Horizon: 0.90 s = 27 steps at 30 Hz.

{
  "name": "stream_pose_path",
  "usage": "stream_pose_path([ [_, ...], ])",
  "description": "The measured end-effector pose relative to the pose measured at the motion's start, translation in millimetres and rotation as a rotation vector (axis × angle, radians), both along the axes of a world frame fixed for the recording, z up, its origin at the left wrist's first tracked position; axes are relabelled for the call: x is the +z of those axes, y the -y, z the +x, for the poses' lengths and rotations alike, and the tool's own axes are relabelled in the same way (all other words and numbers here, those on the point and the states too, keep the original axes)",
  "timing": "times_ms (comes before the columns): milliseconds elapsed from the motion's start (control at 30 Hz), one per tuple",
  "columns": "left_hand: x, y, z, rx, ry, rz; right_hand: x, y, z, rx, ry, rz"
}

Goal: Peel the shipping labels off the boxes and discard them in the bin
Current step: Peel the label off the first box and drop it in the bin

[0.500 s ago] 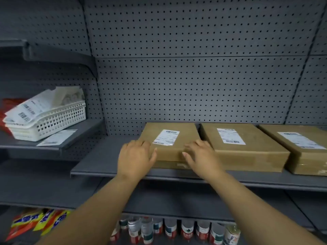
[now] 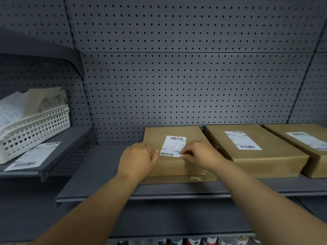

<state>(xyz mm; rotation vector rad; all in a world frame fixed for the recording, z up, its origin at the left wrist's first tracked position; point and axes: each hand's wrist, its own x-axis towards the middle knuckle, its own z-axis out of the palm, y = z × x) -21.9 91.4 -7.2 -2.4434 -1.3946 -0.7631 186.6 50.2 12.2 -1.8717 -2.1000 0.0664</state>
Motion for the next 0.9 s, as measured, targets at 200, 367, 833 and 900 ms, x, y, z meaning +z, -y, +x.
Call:
stream_pose_path([
  [200, -7.9, -5.2, 8.3, -0.014, 0.017, -0.105, 10.5, -11.1, 4.1, 0.106, 0.077, -0.042],
  [367, -12.9, -3.9, 13.8, 0.007, 0.051, -0.113, 11.2, -12.9, 5.0, 0.189, 0.197, -0.034],
  [833, -10.3, 1.5, 23.2, 0.101, -0.008, -0.129, 0.7, -6.0, 28.0, 0.375, 0.103, 0.063],
  [900, -9.9, 1.7, 23.5, 0.101, -0.016, -0.132, 3.5, -5.0, 30.8, 0.372, 0.088, 0.033],
])
